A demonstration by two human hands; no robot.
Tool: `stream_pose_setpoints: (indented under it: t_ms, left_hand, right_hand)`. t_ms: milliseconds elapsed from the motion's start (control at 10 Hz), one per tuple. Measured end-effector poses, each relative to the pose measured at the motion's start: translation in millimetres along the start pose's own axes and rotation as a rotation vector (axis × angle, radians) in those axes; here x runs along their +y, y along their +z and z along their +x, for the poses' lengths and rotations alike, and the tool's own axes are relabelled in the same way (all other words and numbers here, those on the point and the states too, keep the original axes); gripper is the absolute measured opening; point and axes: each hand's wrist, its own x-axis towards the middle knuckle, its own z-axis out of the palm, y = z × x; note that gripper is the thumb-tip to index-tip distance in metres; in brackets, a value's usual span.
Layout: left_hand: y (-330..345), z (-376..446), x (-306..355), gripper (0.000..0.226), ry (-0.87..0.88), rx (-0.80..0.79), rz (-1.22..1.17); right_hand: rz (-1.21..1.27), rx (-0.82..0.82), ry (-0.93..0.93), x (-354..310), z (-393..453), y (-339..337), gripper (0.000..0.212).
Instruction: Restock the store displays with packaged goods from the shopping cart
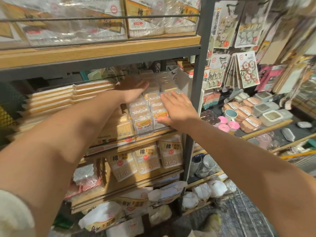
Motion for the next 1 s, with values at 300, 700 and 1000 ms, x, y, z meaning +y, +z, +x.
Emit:
stream_pose_setpoints:
  t_ms: [300,700,1000]
  left_hand:
    - [-14.3,-44.7,26.6,0.08,-0.133,-0.173,-0.175]
    - [-11.8,-48.3,18.9,0.086,-0.167,-0.155,-0.15]
    - [-2.5,-85.2,30.6,0.06,0.099,0.106,-0.073]
  right_hand:
    - [0.03,0.156,-0.002,8.9,-34.4,6.1,0.104]
    - [0.037,0.174,0.056,-39.8,-4.0,13.0,0.101]
    - [0.502,0.098,0.175,-9.1,-59.7,-31.7,0.072]
